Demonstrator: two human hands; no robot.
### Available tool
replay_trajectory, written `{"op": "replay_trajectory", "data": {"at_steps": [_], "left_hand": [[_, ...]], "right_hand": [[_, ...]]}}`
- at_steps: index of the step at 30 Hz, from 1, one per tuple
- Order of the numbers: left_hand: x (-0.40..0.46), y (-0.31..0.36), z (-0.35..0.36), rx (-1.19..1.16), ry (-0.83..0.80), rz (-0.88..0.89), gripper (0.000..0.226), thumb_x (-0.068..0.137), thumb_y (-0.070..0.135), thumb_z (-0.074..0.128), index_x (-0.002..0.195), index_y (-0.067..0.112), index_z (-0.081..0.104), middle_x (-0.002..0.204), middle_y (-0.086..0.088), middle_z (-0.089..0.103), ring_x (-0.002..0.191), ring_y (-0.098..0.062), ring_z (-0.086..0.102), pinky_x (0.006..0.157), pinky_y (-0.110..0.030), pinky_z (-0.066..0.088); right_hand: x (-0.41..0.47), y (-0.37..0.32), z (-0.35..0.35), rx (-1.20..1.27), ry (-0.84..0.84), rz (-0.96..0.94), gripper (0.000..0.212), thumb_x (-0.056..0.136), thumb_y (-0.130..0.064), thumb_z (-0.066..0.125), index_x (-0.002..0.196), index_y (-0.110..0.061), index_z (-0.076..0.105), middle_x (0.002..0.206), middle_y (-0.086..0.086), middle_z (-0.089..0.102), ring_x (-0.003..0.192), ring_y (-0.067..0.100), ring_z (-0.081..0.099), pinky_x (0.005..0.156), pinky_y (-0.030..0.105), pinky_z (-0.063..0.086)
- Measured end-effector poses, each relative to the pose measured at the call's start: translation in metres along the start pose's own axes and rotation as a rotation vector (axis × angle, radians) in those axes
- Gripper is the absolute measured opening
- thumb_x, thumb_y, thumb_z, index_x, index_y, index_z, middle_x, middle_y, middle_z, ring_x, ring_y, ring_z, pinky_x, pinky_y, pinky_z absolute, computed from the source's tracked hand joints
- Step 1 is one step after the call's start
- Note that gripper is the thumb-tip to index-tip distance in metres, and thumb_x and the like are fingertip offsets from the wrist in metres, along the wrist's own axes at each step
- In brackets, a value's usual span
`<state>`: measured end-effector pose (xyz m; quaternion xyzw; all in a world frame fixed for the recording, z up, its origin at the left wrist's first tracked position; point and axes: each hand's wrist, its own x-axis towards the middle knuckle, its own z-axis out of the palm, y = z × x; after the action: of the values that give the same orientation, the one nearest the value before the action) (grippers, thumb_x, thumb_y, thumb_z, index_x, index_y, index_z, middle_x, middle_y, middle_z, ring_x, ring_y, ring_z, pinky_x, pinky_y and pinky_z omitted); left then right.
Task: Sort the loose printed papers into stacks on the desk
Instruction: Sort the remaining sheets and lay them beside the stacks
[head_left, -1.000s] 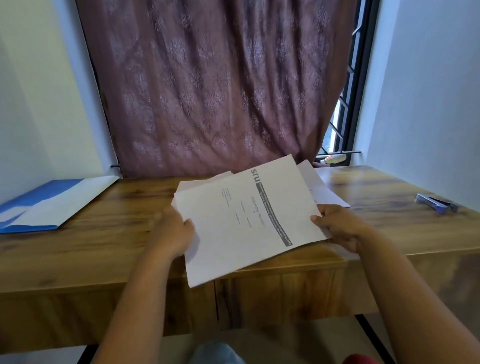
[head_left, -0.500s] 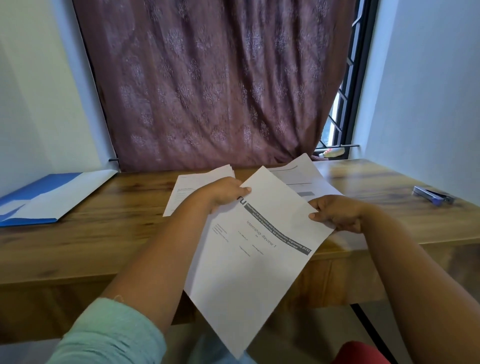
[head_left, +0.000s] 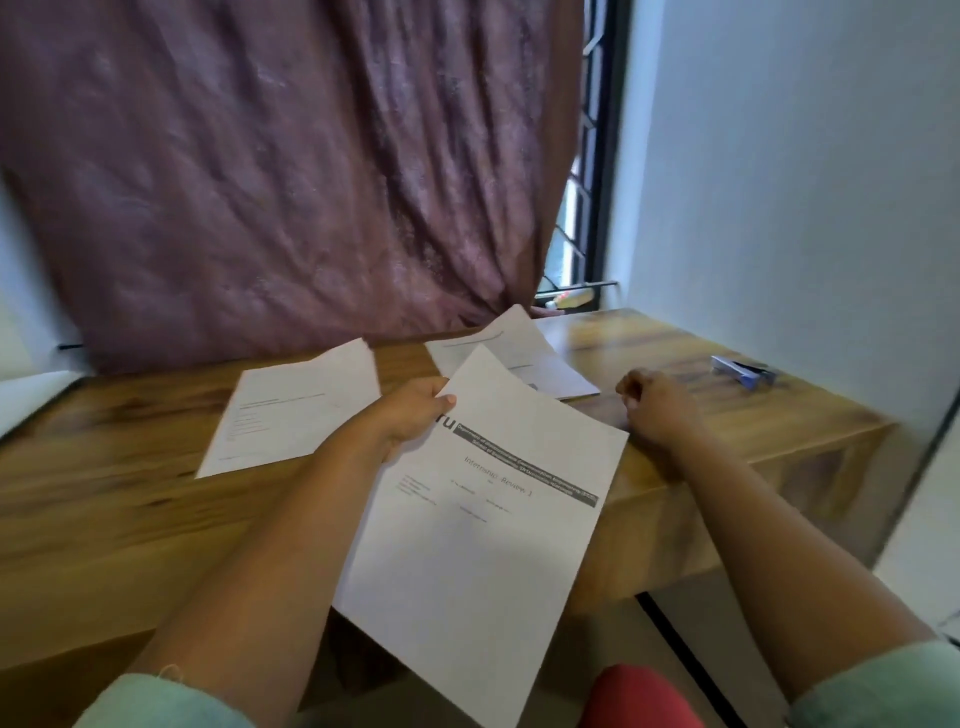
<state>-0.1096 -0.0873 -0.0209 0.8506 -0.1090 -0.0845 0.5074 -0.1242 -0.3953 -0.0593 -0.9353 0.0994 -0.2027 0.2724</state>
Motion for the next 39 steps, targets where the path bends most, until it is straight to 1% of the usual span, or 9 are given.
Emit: {"op": "replay_trajectory", "data": {"at_steps": [8, 12, 15, 23, 26, 29, 31, 35, 39], "left_hand": [[0.068, 0.024, 0.08, 0.068, -0.165, 0.057, 0.016, 0.102, 0.017, 0.051, 0.102, 0.014, 0.067, 0.113, -0.01, 0.069, 0.107, -0.029, 0.062, 0.098, -0.037, 0.045], [0.09, 0.016, 0.098, 0.044, -0.21, 0.02, 0.025, 0.103, 0.019, 0.048, 0.124, 0.016, 0.062, 0.12, -0.006, 0.067, 0.109, -0.027, 0.062, 0.101, -0.037, 0.046], [0.095, 0.01, 0.095, -0.022, -0.258, -0.03, 0.026, 0.104, 0.021, 0.047, 0.125, 0.021, 0.062, 0.112, -0.004, 0.072, 0.103, -0.026, 0.067, 0.094, -0.038, 0.052], [0.095, 0.015, 0.095, -0.025, -0.272, -0.046, 0.027, 0.104, 0.02, 0.045, 0.126, 0.023, 0.061, 0.111, -0.004, 0.073, 0.103, -0.026, 0.067, 0.094, -0.042, 0.053], [0.085, 0.017, 0.093, -0.033, -0.246, -0.044, 0.029, 0.105, 0.019, 0.045, 0.13, 0.022, 0.058, 0.114, -0.004, 0.071, 0.102, -0.024, 0.066, 0.087, -0.033, 0.053], [0.068, 0.017, 0.088, -0.015, -0.163, -0.002, 0.027, 0.105, 0.019, 0.045, 0.125, 0.016, 0.062, 0.115, -0.005, 0.069, 0.103, -0.023, 0.063, 0.089, -0.031, 0.048], [0.055, 0.014, 0.08, 0.019, -0.081, 0.035, 0.026, 0.105, 0.017, 0.045, 0.125, 0.013, 0.061, 0.122, -0.003, 0.065, 0.106, -0.022, 0.06, 0.091, -0.029, 0.045], [0.025, 0.008, 0.058, 0.011, -0.006, 0.098, 0.03, 0.104, 0.015, 0.045, 0.131, 0.013, 0.058, 0.132, 0.001, 0.058, 0.117, -0.018, 0.054, 0.095, -0.026, 0.041], [-0.007, 0.008, 0.026, -0.031, 0.023, 0.106, 0.028, 0.105, 0.016, 0.044, 0.129, 0.016, 0.059, 0.118, 0.0, 0.066, 0.104, -0.016, 0.061, 0.079, -0.021, 0.047]], "right_hand": [[0.037, 0.078, -0.031, -0.485, 0.035, -0.023, 0.04, 0.094, -0.024, 0.042, 0.125, -0.001, 0.053, 0.129, 0.019, 0.053, 0.125, 0.032, 0.042, 0.107, 0.037, 0.032], [0.066, 0.107, -0.04, -0.535, 0.017, 0.215, 0.057, 0.096, -0.039, 0.037, 0.145, -0.011, 0.035, 0.154, 0.015, 0.028, 0.144, 0.033, 0.019, 0.118, 0.049, 0.018], [0.08, 0.117, -0.039, -0.436, -0.004, 0.332, 0.054, 0.096, -0.04, 0.034, 0.146, -0.018, 0.035, 0.151, 0.013, 0.032, 0.136, 0.033, 0.028, 0.113, 0.05, 0.027], [0.074, 0.102, -0.023, -0.372, -0.026, 0.202, 0.046, 0.098, -0.041, 0.043, 0.126, -0.006, 0.053, 0.132, 0.02, 0.048, 0.117, 0.036, 0.048, 0.095, 0.039, 0.038], [0.063, 0.082, -0.021, -0.155, -0.091, 0.258, 0.038, 0.097, -0.039, 0.047, 0.117, -0.008, 0.058, 0.118, 0.014, 0.055, 0.104, 0.03, 0.055, 0.084, 0.035, 0.043], [0.051, 0.046, -0.032, 0.739, -0.151, 0.42, 0.017, 0.099, -0.02, 0.051, 0.087, -0.01, 0.057, 0.078, 0.008, 0.051, 0.062, 0.015, 0.052, 0.056, 0.023, 0.045], [0.045, 0.024, -0.043, 1.106, -0.153, 0.327, 0.017, 0.101, -0.012, 0.049, 0.087, -0.01, 0.058, 0.079, 0.008, 0.055, 0.068, 0.014, 0.056, 0.066, 0.023, 0.049], [0.029, -0.028, -0.047, 1.258, -0.28, 0.053, 0.014, 0.099, -0.009, 0.05, 0.11, -0.007, 0.059, 0.108, 0.014, 0.065, 0.105, 0.027, 0.062, 0.1, 0.036, 0.049], [0.007, -0.078, -0.029, 1.216, -0.464, -0.131, 0.024, 0.098, -0.004, 0.049, 0.12, -0.014, 0.054, 0.098, 0.006, 0.072, 0.095, 0.018, 0.068, 0.092, 0.029, 0.054]]}}
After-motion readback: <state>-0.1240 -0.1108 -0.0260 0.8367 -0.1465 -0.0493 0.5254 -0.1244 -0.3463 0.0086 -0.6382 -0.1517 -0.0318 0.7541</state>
